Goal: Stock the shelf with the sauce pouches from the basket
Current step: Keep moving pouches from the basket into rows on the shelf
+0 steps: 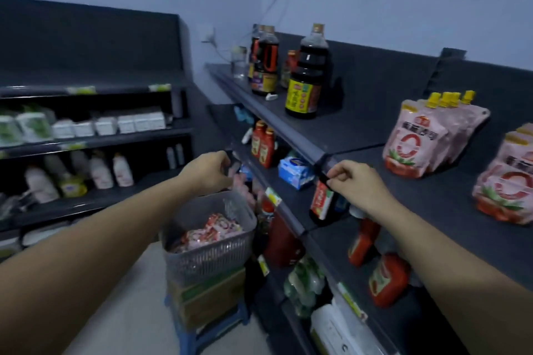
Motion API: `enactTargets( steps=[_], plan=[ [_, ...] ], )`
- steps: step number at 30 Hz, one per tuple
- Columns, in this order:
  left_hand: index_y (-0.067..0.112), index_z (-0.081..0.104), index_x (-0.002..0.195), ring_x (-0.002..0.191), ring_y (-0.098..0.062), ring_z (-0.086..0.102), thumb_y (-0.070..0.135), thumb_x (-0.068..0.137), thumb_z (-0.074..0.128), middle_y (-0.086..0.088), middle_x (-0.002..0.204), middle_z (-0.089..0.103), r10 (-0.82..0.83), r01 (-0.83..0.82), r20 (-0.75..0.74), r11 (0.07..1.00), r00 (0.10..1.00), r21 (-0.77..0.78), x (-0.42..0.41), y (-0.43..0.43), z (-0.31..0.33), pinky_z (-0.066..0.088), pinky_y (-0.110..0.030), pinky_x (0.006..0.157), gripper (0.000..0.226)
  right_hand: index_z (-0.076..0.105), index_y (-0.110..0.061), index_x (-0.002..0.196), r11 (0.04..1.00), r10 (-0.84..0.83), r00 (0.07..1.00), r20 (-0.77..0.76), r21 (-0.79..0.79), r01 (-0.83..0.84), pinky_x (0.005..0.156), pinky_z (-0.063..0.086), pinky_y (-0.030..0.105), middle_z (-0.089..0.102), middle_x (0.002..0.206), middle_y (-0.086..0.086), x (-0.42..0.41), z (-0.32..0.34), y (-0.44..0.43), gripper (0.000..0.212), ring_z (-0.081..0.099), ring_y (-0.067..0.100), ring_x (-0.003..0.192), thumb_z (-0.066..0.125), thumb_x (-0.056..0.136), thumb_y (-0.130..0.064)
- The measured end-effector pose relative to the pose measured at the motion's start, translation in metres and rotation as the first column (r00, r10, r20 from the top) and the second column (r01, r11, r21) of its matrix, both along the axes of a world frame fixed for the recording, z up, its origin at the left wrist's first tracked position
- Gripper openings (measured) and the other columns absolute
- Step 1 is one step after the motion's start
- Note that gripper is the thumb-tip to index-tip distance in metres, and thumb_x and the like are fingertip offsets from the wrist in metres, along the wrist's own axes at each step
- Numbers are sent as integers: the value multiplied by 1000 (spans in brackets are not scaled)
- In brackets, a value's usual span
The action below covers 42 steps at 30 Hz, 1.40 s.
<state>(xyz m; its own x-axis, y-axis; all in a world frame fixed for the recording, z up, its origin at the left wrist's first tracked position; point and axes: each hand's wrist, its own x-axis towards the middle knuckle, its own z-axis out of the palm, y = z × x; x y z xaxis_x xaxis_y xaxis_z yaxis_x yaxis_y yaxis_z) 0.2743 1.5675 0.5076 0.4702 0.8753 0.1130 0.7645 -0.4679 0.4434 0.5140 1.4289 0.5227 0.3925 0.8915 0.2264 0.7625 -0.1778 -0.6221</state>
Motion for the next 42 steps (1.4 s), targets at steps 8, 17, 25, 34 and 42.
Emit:
enactTargets(
  steps=[8,17,25,34,42],
  plan=[
    [10,53,117,104,-27,56,26,81,66,-11,115,61,269,-285,-120,946,956,-152,-119,63,-50,40,-28,77,42,62,-16,79,938,294,956,-16,-189,-292,50,34,8,52,60,-11,-82,-42,132,9,46,-2,56,64,80,-7],
    [11,53,121,106,-25,54,25,84,61,-8,116,60,352,-411,-245,876,903,-254,-183,151,-104,46,-32,84,40,62,-30,60,821,350,933,-82,-453,-347,98,45,39,64,111,18,-145,-110,265,12,55,31,115,71,67,-30],
    [11,55,120,108,-25,56,29,86,62,-6,118,60,270,-367,-288,853,919,-370,-156,211,-163,46,-33,90,40,61,-15,77,725,365,915,-174,-564,-396,76,47,28,56,70,-6,-137,-166,329,9,55,13,79,68,79,-10],
    [16,61,113,108,-26,57,32,86,56,-7,118,63,128,-337,-411,803,903,-491,-97,284,-229,48,-33,90,32,58,-16,73,554,369,901,-226,-725,-409,58,39,17,57,74,-4,-66,-252,415,14,54,13,80,69,79,-10],
    [12,63,109,103,-25,61,30,88,57,-8,114,66,117,-335,-357,686,927,-646,-67,317,-306,47,-30,86,28,47,-22,62,363,457,875,-157,-866,-345,66,40,23,60,82,4,-40,-343,460,28,58,21,84,64,80,-11]
  ],
)
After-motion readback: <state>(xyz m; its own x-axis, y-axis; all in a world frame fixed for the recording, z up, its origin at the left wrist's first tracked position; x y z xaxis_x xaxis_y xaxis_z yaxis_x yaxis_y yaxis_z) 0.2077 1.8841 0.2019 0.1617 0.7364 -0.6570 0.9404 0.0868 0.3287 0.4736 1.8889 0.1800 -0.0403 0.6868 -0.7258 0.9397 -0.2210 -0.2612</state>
